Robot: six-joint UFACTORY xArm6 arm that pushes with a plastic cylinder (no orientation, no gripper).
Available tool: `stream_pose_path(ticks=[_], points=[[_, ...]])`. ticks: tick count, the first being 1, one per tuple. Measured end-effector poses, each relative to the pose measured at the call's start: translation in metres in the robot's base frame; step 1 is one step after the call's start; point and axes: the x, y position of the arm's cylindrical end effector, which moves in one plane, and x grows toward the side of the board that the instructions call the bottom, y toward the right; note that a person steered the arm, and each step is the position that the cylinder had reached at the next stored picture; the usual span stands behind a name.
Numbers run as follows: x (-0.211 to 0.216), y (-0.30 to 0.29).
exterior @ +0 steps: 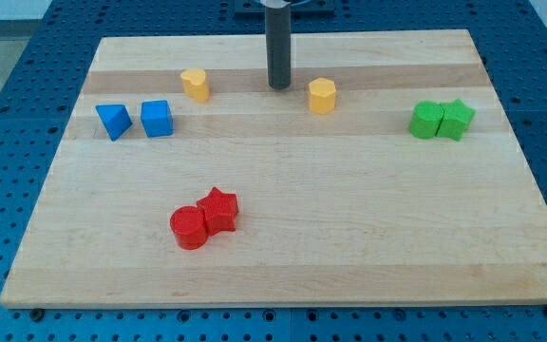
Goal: Push the yellow hexagon towards the bottom right side of the board
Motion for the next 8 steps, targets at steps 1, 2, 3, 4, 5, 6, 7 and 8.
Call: stream_pose_path(ticks=[1, 2, 3, 4, 5, 6, 7, 8], points=[[0.0, 0.008], [0.0, 0.021], [0.0, 0.034], [-0.016, 0.044], [-0.023, 0.057], [-0.017, 0.07], [0.018, 0.131], [0.042, 0.096]])
